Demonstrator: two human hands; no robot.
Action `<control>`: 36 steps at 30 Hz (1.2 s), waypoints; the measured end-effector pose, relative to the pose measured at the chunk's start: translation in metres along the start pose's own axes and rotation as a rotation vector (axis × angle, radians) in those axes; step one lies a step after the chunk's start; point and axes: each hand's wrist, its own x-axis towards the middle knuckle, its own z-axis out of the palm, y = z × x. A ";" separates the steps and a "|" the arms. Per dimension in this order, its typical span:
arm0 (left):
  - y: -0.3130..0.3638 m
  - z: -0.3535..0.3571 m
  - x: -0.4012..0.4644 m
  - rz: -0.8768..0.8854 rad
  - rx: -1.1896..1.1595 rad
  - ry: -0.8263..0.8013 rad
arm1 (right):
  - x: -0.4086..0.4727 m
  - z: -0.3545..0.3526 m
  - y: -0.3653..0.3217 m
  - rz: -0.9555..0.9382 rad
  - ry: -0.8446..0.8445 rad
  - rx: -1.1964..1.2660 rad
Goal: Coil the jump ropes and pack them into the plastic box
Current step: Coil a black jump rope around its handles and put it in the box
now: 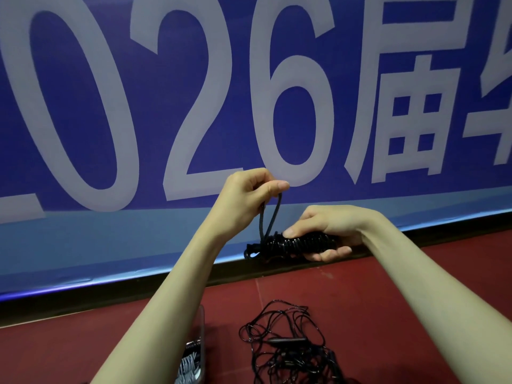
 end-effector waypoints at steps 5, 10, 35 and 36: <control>-0.017 0.002 -0.001 -0.057 0.076 -0.032 | -0.004 0.007 -0.009 -0.141 -0.061 -0.056; -0.008 0.016 0.002 -0.017 -0.299 0.100 | -0.010 0.000 -0.014 -0.406 -0.087 0.139; -0.011 -0.013 0.005 0.330 0.437 0.317 | -0.007 0.012 -0.029 -0.630 0.507 0.061; -0.010 -0.011 0.005 0.305 0.452 0.295 | -0.008 0.010 -0.028 -0.621 0.511 0.072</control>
